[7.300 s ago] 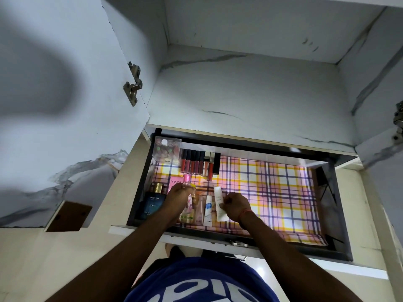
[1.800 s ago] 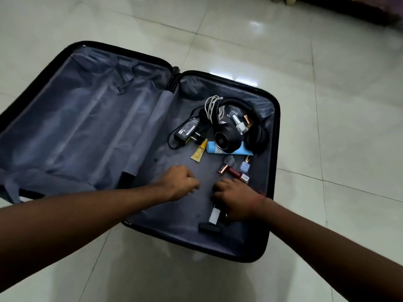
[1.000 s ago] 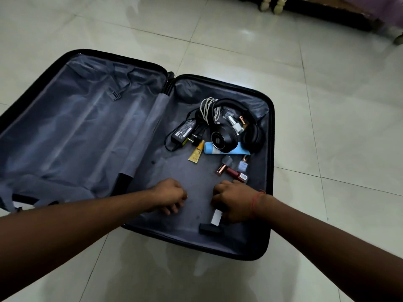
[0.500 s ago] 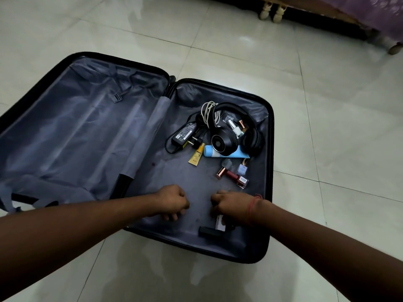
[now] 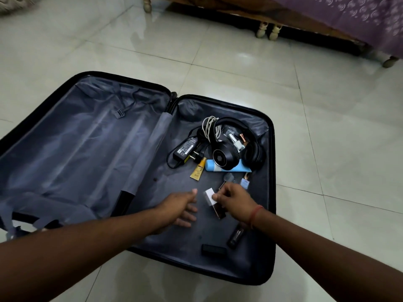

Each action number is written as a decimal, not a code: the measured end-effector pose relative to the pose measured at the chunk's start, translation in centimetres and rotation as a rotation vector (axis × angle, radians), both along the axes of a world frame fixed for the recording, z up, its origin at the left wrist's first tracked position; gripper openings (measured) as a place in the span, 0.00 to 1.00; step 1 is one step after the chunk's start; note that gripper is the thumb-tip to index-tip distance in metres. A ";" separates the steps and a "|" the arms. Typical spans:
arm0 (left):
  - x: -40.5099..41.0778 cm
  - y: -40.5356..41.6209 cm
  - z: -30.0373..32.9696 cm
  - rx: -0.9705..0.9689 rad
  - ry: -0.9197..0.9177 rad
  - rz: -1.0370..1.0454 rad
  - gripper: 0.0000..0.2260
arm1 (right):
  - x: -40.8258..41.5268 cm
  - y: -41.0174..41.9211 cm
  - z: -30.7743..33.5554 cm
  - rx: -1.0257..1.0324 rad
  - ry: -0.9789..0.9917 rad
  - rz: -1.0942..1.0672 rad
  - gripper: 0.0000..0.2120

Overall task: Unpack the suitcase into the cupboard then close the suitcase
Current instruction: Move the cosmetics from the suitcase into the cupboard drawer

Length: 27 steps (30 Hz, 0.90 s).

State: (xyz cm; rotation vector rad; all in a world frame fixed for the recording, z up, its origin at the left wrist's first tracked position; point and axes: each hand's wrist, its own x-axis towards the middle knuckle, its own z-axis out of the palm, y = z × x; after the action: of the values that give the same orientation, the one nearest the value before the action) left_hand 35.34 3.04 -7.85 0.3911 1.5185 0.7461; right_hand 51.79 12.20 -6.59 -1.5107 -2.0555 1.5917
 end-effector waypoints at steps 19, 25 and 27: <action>0.9 0.8 2.3 -0.241 0.039 -0.099 0.13 | 4.8 -0.8 2.5 1.235 0.000 0.820 0.06; 1.3 1.8 3.5 -0.297 0.082 -0.169 0.12 | 3.4 -0.7 1.5 0.769 -0.733 0.882 0.25; 1.2 1.8 3.2 -0.284 0.096 -0.180 0.12 | 3.6 -0.6 1.1 0.693 -0.909 1.017 0.29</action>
State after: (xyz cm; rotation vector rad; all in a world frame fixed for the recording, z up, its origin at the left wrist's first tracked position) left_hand 36.54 4.82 -4.68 0.3475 1.6284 0.3687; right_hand 55.44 11.63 -5.51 -0.9747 -3.6610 -0.0331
